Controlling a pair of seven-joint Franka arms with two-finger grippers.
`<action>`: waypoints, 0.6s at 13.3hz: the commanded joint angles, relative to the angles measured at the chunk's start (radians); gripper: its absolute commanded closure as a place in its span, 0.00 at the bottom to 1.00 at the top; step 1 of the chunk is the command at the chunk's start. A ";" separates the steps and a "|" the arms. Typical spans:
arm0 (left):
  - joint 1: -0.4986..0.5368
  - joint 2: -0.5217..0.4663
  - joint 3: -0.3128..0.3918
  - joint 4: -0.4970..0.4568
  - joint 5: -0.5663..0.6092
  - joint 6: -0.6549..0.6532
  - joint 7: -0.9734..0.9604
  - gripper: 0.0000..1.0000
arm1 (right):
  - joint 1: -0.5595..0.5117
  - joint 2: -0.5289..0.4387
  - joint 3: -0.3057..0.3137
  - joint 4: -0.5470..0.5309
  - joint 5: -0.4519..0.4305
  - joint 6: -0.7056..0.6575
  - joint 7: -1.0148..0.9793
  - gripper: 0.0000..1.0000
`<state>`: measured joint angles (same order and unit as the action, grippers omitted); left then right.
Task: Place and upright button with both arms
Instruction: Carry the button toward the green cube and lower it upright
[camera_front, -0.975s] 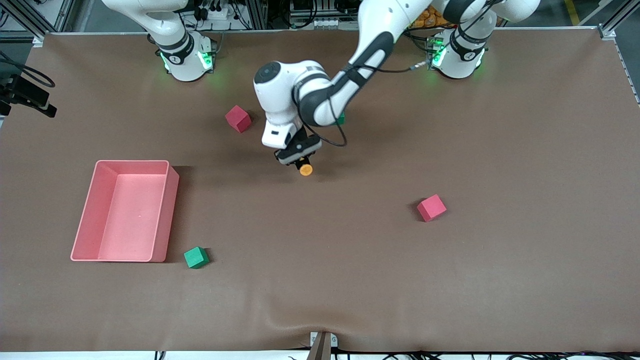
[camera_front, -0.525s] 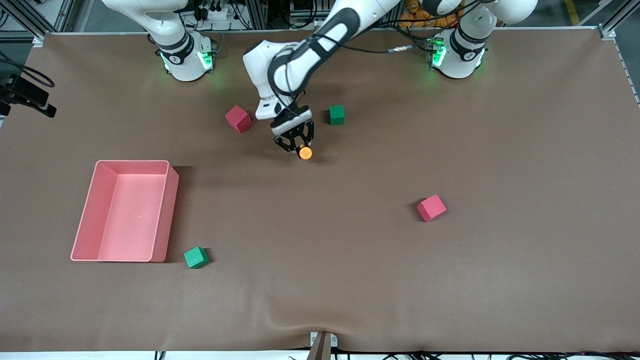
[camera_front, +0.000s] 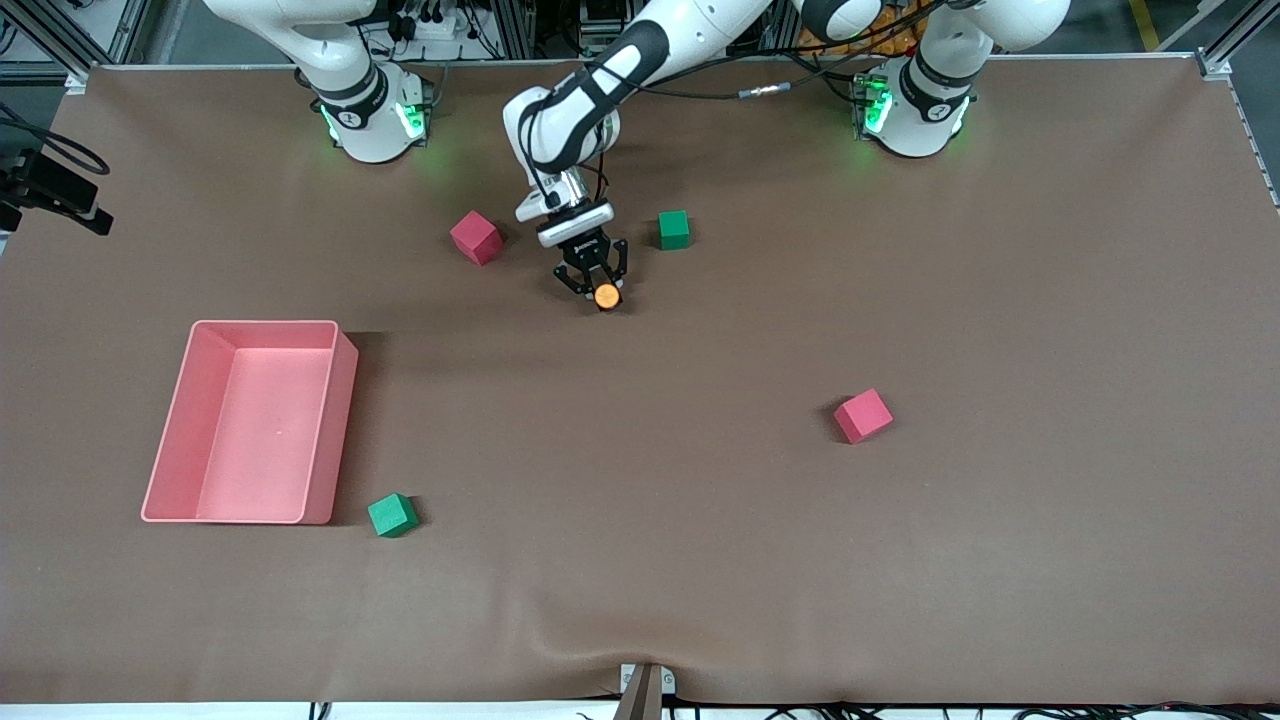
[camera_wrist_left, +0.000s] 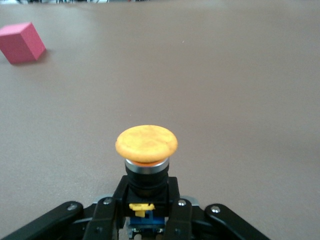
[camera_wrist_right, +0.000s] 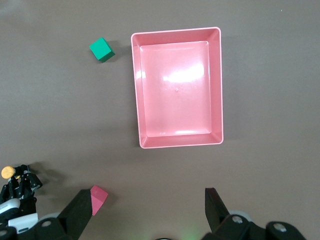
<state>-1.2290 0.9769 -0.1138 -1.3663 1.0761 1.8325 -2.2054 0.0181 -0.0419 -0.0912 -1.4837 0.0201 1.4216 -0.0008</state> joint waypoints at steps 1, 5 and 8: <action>-0.035 0.029 0.014 0.026 0.030 -0.038 -0.039 1.00 | -0.006 0.005 0.002 0.014 0.007 -0.003 0.013 0.00; -0.035 0.025 0.013 0.026 0.018 -0.077 -0.043 0.25 | -0.006 0.005 0.002 0.014 0.004 -0.003 0.015 0.00; -0.040 0.002 -0.006 0.029 -0.076 -0.145 -0.039 0.25 | -0.006 0.005 0.002 0.014 0.004 -0.003 0.015 0.00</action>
<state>-1.2559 0.9925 -0.1157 -1.3541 1.0535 1.7410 -2.2409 0.0181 -0.0419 -0.0912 -1.4837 0.0201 1.4216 -0.0008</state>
